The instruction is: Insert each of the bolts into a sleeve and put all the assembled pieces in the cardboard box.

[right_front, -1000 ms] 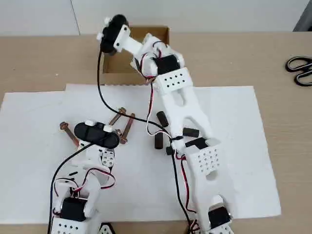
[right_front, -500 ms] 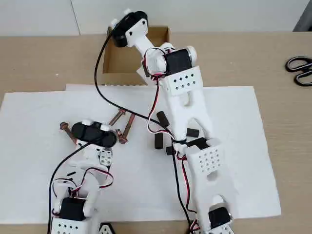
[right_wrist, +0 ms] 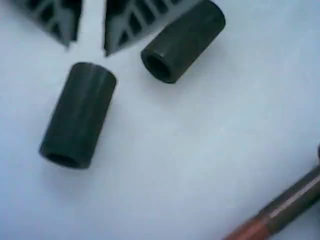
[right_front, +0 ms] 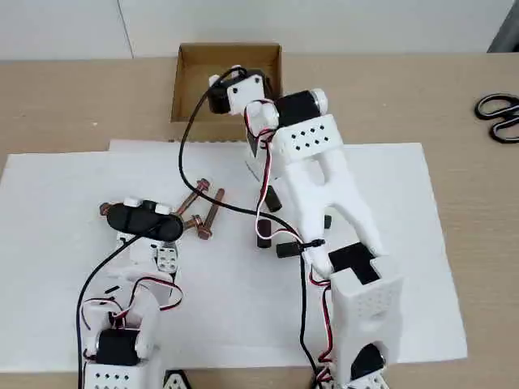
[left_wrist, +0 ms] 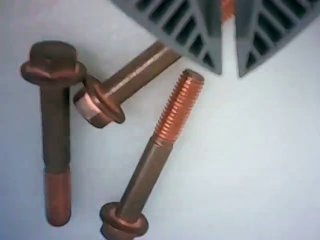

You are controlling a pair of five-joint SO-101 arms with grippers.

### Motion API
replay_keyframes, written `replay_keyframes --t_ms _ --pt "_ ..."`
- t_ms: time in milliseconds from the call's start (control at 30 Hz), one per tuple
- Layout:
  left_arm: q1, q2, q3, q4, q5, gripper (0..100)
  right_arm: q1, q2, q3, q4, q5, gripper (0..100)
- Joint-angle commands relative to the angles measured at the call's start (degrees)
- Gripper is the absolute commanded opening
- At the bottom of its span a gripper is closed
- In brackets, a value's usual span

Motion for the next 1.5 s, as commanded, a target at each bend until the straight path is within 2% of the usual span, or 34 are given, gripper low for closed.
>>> replay_keyframes --t_ms 0,133,1300,1367,1467 --pt "-0.18 -0.62 -0.22 0.18 -0.18 1 0.75 -1.89 0.09 -0.13 -1.14 12.2" --pt "-0.18 -0.62 -0.22 0.18 -0.18 1 0.75 1.63 0.09 -0.13 -3.69 13.4" --pt "-0.09 -0.62 -0.22 0.18 -0.18 1 -1.54 17.98 -0.09 -5.76 -5.27 13.2" --pt "-0.09 -0.62 -0.22 0.18 -0.18 1 -1.54 18.42 -0.09 -5.85 -5.01 10.6" --pt "-0.09 -0.62 -0.22 0.18 -0.18 1 -1.54 18.77 -0.09 -5.85 -4.92 0.3"
